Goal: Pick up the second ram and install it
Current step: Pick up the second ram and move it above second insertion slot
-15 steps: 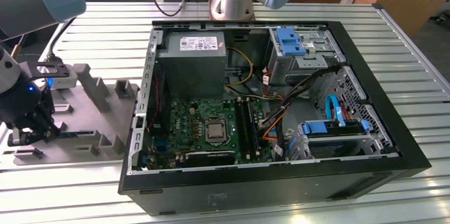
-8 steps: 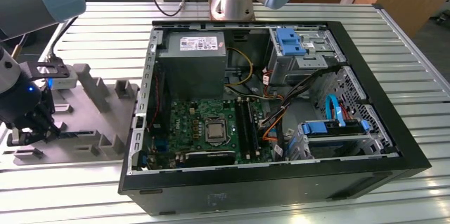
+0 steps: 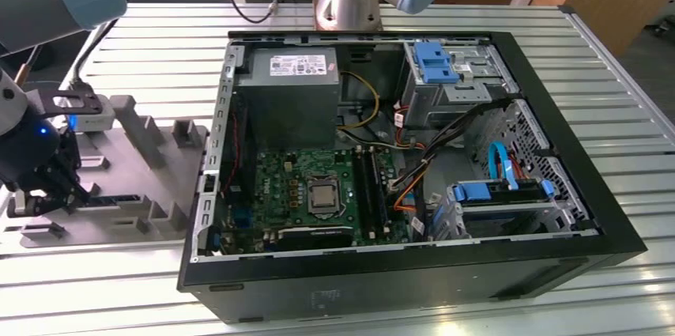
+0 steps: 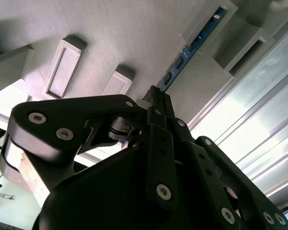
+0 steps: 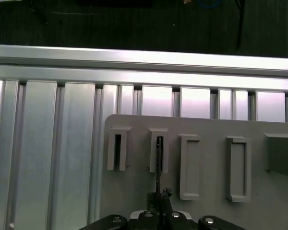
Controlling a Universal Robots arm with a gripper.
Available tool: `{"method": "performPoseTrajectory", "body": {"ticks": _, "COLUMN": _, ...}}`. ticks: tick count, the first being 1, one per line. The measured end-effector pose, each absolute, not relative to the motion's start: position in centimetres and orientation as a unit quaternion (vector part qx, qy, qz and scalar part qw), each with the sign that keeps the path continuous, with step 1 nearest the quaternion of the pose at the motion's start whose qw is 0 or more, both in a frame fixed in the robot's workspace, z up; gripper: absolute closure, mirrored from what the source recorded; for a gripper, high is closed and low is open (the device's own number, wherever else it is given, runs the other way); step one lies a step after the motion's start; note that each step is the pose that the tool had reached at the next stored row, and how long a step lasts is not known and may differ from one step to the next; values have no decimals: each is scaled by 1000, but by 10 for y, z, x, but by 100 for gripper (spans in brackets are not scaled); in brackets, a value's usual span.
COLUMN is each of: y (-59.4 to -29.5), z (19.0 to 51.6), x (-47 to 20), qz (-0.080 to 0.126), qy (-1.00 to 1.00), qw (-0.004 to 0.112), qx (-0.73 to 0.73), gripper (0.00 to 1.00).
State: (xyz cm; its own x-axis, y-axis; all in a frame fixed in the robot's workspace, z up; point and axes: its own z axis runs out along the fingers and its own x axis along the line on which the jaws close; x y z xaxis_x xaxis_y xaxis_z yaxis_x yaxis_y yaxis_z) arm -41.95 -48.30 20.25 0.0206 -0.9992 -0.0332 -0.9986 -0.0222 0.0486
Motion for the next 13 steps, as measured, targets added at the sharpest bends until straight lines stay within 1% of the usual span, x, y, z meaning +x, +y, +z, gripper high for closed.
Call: {"method": "performPoseTrajectory", "body": {"ticks": 13, "y": -483, "z": 202, "x": -420, "qz": -29, "qy": -701, "qw": 6, "qx": 712, "gripper": 87}}
